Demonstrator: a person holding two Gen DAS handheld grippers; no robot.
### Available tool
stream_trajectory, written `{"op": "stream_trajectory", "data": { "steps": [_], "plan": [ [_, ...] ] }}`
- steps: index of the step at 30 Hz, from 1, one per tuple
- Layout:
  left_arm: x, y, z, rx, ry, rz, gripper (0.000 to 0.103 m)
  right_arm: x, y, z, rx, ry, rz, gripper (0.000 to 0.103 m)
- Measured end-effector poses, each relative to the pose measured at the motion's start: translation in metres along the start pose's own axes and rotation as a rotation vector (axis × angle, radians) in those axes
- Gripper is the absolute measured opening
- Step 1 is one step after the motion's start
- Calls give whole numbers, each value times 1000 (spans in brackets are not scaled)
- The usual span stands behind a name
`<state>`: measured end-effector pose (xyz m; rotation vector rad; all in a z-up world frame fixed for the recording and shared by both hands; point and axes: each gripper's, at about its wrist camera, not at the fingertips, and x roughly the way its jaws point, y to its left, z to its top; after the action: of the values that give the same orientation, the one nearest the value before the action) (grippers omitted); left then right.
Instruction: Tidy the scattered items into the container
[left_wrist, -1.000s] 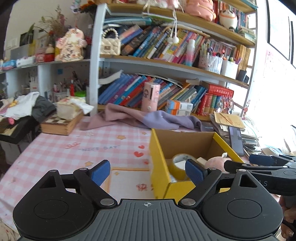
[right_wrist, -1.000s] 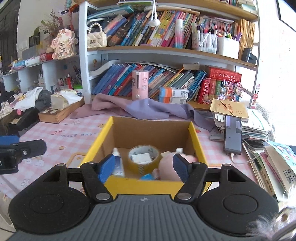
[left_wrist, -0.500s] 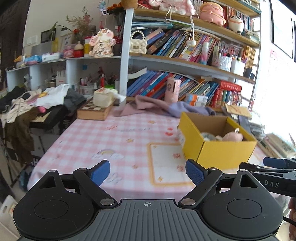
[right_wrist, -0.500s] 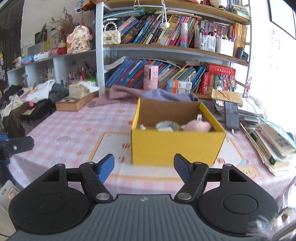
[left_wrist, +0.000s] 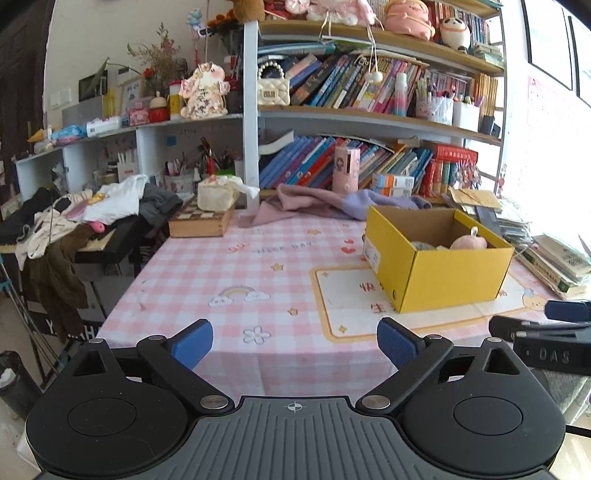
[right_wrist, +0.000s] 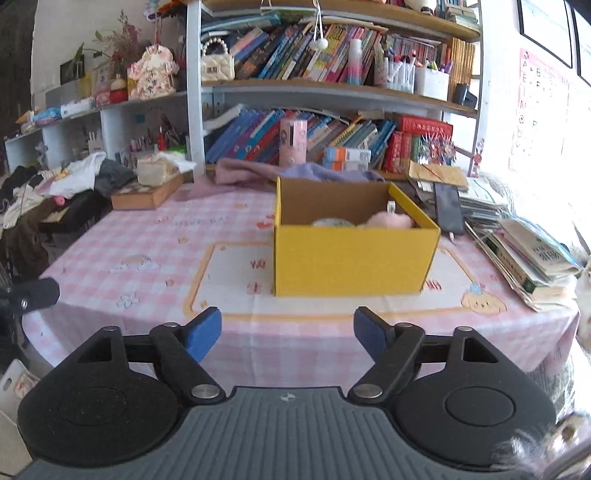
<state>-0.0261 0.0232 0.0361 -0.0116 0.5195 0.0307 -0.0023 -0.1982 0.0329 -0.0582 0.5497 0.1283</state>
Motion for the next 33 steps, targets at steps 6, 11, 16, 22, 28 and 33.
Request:
{"op": "stream_trajectory", "data": {
  "steps": [6, 11, 16, 22, 28, 33],
  "plan": [
    [-1, -4, -10, 18, 18, 14, 98, -3, 3, -10, -9, 16, 5, 84],
    [-2, -9, -14, 26, 42, 26, 98, -10, 3, -11, -24, 11, 24, 88],
    [-8, -11, -15, 23, 28, 18, 99, -14, 1, -11, -21, 23, 36, 89],
    [-9, -13, -15, 27, 34, 17, 99, -17, 0, -14, -21, 34, 45, 92],
    [-12, -14, -19, 30, 60, 16, 99, -20, 2, -18, -30, 42, 60, 95],
    [-13, -11, -23, 9, 78, 12, 99, -22, 3, -19, -28, 41, 68, 100]
  ]
}}
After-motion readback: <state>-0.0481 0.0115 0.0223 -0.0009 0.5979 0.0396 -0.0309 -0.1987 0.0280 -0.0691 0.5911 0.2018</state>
